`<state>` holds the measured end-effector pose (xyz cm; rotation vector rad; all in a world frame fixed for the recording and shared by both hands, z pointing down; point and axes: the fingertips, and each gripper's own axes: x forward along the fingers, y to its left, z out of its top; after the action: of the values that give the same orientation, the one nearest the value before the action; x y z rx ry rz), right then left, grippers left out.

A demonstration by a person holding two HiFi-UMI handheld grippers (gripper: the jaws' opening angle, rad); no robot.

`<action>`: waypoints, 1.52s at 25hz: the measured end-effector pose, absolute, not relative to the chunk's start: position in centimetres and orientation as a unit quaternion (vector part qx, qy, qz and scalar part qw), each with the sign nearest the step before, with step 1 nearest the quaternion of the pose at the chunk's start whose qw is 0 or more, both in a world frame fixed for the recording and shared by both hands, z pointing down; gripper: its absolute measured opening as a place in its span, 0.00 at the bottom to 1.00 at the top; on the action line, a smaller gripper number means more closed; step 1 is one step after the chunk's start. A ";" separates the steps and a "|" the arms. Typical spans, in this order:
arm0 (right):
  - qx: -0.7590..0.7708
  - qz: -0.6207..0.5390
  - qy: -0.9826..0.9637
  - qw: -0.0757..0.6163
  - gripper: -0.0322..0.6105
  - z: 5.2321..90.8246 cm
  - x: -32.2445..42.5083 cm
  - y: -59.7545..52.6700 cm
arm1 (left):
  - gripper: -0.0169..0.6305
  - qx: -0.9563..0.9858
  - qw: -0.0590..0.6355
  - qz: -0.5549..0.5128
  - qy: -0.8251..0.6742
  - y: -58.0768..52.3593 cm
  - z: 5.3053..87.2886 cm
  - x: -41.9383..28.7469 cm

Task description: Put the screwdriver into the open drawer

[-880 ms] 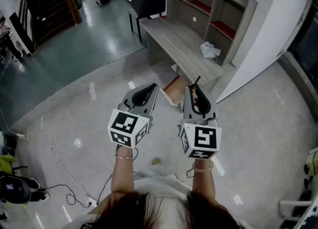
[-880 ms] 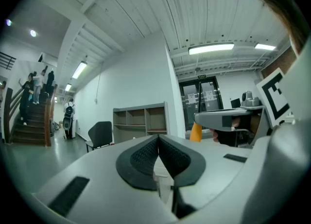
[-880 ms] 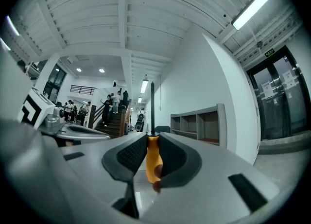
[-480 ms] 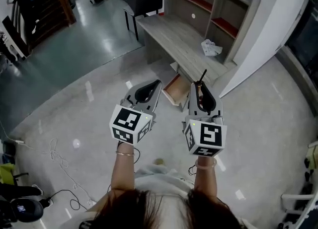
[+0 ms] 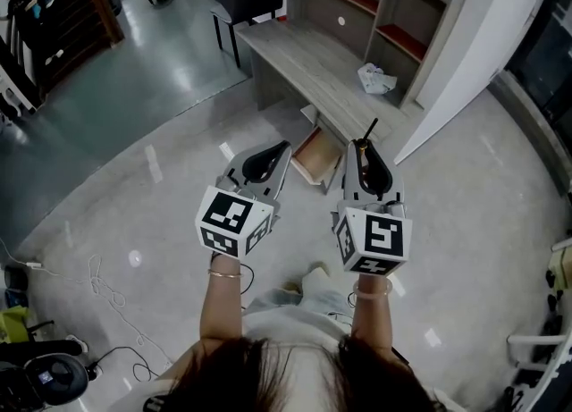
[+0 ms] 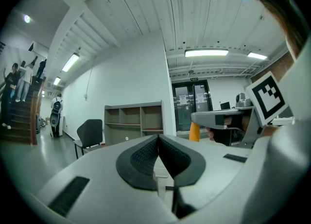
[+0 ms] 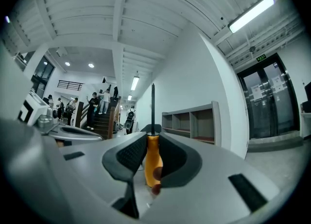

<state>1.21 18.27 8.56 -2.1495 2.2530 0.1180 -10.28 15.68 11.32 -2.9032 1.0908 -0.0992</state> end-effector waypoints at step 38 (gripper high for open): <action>-0.643 0.007 0.765 -0.009 0.19 11.7 9.8 0.1 | 0.05 -0.924 0.001 -0.051 0.379 -2.1 13.5 -1.1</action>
<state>9.80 0.05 11.71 -2.0332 2.4191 0.0233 -1.13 -2.14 13.53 -2.9001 1.1896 -0.1609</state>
